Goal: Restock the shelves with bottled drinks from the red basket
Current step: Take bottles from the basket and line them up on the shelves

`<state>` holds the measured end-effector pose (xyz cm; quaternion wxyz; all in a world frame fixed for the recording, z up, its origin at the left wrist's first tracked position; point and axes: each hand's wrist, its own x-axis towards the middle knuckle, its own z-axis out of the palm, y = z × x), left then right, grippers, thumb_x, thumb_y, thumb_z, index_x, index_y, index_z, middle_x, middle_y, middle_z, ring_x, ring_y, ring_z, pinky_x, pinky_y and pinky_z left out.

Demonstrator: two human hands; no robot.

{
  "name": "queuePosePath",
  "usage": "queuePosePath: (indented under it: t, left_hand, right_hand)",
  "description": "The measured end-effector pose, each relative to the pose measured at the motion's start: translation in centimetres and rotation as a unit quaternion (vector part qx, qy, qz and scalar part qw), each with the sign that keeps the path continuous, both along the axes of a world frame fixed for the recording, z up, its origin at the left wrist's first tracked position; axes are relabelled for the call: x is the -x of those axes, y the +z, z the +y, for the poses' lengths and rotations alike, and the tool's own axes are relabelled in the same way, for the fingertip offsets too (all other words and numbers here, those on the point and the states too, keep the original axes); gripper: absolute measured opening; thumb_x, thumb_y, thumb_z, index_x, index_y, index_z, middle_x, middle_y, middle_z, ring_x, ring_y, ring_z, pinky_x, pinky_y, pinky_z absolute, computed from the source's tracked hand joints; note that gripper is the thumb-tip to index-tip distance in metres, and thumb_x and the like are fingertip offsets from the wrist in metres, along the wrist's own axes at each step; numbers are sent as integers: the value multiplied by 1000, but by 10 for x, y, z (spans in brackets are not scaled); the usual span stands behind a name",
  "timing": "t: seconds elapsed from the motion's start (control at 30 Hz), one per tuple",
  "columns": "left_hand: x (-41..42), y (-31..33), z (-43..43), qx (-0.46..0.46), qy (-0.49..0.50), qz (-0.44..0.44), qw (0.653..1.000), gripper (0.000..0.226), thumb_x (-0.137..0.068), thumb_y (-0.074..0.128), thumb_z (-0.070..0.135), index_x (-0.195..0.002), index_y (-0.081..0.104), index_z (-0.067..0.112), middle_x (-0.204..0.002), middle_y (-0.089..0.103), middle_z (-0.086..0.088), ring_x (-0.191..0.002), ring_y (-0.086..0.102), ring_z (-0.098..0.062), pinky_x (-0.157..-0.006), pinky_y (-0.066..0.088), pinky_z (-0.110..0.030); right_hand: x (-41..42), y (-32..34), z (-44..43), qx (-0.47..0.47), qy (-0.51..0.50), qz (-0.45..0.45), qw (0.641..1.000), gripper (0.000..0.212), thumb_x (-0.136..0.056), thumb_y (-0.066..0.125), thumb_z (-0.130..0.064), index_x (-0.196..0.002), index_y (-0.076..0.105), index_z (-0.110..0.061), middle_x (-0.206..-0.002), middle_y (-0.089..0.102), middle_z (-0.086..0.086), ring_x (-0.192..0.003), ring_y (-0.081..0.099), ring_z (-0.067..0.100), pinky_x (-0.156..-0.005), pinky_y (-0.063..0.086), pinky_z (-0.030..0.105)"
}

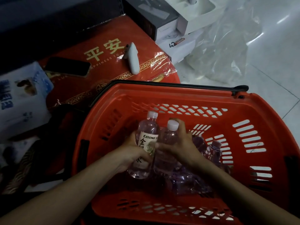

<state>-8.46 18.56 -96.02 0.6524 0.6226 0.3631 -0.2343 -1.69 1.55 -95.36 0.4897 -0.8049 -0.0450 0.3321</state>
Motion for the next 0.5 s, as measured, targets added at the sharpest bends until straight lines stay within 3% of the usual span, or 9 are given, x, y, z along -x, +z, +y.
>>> queuePosePath:
  t: [0.13,0.2,0.27,0.37,0.43,0.5]
  left_hand:
    - [1,-5,-1,-23,-12,15,1000,74,-54,74,-25,-111,57,20,-99,72,-6,-90,68,-22,-71,59,-39]
    - [-2,-1,-1,-30,-21,4,999,77,-52,78,-22,-114,59,20,-99,73,-6,-91,70,-21,-70,60,-36]
    - [-4,6,0,-13,-11,-14,1000,81,-49,82,-17,-119,59,19,-101,75,-8,-95,71,-26,-83,59,-44]
    - [-2,35,3,14,-5,-46,999,80,-56,80,-18,-122,59,22,-104,76,-9,-100,72,-29,-92,54,-53]
    - [3,67,3,17,-7,-78,997,77,-61,77,-19,-123,59,22,-105,76,-9,-99,73,-28,-89,56,-51]
    - [13,103,1,7,-1,-117,993,75,-62,78,-18,-123,59,21,-106,76,-8,-98,73,-27,-84,58,-50]
  right_hand:
    - [7,-21,0,20,-122,-76,989,92,-56,95,-30,-127,37,-27,-122,56,-2,-107,60,15,-81,49,22]
    - [0,-17,-6,-8,-167,-22,986,79,-60,93,-28,-122,45,-22,-114,65,-2,-95,67,13,-75,54,23]
    - [-11,-5,-11,-83,-165,45,982,63,-69,88,-18,-121,53,-15,-108,70,2,-83,73,12,-66,58,25]
    - [-27,22,-18,-187,-120,89,971,53,-75,82,-12,-123,60,-13,-109,75,7,-94,74,25,-72,60,36]
    - [-33,46,-18,-233,-104,109,961,46,-78,78,-17,-121,62,-11,-112,73,13,-105,70,37,-82,59,47]
    - [-31,77,-18,-287,-94,128,945,52,-81,69,-25,-126,59,-1,-122,67,22,-114,63,43,-90,55,53]
